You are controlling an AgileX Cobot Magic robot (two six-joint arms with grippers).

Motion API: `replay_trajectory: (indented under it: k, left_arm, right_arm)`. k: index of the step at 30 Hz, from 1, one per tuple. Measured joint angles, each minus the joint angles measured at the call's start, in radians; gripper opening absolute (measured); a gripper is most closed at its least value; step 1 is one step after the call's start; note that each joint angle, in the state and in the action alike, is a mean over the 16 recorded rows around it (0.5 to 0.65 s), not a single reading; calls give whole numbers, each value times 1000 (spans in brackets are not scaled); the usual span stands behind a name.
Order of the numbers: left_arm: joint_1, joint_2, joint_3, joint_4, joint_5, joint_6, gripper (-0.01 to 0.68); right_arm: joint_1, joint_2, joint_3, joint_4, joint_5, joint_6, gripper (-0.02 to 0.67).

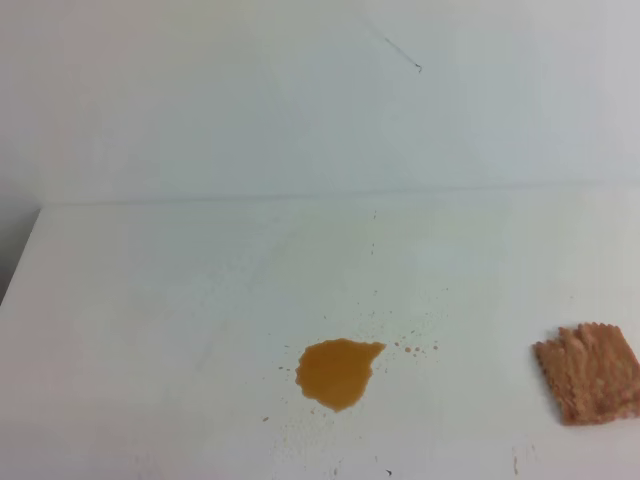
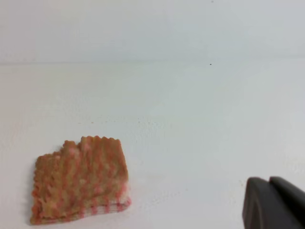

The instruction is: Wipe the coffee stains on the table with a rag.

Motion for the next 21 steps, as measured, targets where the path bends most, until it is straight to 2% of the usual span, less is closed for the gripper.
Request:
replay_trajectory:
  k: [11, 21]
  left_arm:
    - [0, 0, 0, 0, 0, 0, -1]
    - [0, 0, 0, 0, 0, 0, -1]
  right_arm:
    - [0, 0, 0, 0, -61, 0, -4]
    - [0, 0, 0, 0, -356, 1, -4]
